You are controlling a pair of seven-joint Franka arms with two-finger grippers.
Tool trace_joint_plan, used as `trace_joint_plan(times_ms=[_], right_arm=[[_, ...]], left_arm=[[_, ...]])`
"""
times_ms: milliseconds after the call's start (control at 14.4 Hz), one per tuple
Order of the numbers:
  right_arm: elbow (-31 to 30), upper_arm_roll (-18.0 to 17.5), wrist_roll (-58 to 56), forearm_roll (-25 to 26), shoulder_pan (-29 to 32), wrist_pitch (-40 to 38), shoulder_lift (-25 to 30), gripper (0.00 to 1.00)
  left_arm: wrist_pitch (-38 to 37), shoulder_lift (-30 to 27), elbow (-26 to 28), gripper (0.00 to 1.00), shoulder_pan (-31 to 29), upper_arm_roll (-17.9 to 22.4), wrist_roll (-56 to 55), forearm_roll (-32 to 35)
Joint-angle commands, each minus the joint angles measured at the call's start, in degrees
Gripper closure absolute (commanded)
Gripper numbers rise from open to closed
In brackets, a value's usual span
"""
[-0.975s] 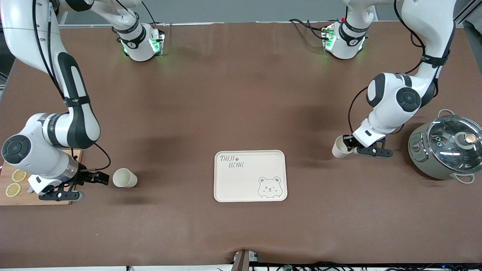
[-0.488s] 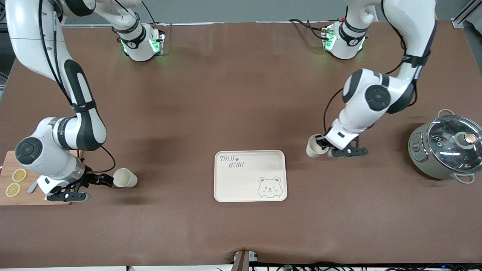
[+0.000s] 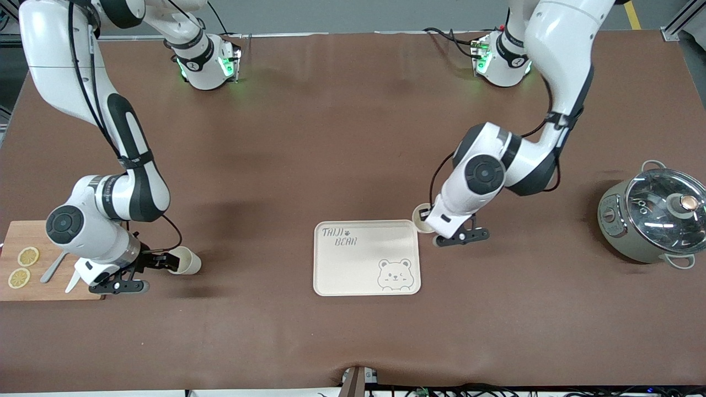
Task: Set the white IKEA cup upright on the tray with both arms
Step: 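Carry the held cup with the left gripper and lower it onto the tray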
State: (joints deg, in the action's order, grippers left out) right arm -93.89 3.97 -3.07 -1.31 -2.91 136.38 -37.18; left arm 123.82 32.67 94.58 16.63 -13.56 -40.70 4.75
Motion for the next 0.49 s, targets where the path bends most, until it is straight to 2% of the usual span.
trace_joint_plan(times_ms=[0,209,418], right_arm=[[-2.3,0.0,-1.1,-1.0,0.1,2.6,0.6,0.00],[-6.2,0.0,-1.1,-1.0,-0.1,10.4,0.4,0.00],[-6.2,0.0,-1.1,-1.0,-0.2,10.6,0.2,0.00]], left_arm=[[-1.9,3.6,-5.2,1.00,1.5,0.3,-3.1,1.5],[-1.9,5.5,-7.3,1.00,1.5,0.2,-3.5,1.5],[-0.9,7.0,-8.4,1.00,1.7,0.2,-4.8,1.4]])
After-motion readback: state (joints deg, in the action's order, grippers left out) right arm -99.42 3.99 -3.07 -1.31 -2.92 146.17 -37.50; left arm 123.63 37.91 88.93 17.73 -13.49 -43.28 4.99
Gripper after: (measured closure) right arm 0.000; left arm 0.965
